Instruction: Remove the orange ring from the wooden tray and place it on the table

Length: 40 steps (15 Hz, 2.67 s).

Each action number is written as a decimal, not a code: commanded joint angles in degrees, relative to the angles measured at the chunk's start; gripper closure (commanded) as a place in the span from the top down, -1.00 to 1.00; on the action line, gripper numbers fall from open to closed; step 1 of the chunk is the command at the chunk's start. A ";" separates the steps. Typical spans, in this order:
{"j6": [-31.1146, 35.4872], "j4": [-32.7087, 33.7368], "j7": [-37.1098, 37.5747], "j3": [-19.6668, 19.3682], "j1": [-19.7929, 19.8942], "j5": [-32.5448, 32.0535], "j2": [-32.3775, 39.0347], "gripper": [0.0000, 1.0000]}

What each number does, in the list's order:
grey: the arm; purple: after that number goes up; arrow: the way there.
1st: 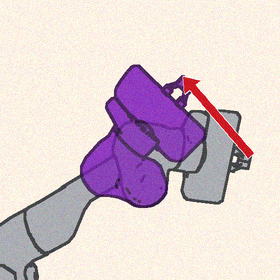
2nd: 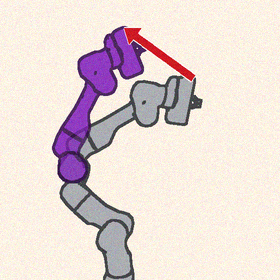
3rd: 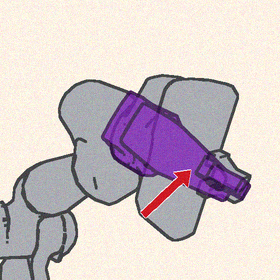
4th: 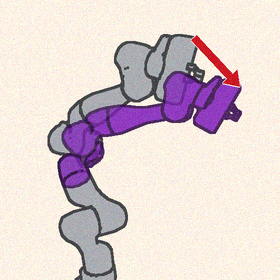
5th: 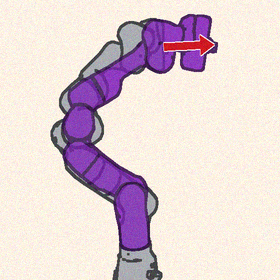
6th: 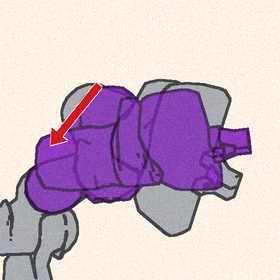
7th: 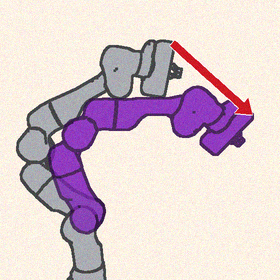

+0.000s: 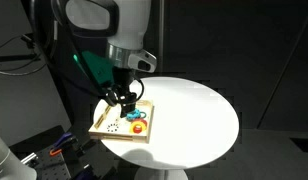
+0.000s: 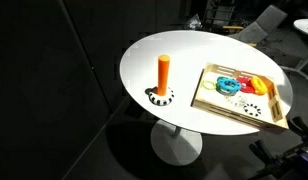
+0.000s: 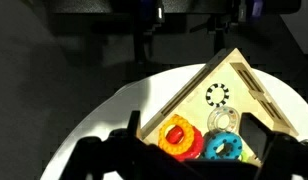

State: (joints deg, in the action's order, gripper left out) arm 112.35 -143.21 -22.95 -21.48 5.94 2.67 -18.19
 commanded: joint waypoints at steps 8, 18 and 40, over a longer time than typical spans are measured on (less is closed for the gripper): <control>0.71 1.19 -0.17 2.85 1.43 1.02 2.05 1.00; 10.72 6.75 0.94 9.02 -0.32 3.37 14.26 1.00; 29.84 4.54 11.33 17.35 -1.88 0.77 27.38 1.00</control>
State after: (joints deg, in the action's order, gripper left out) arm 142.37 -138.38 -14.30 -4.36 3.79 5.44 8.47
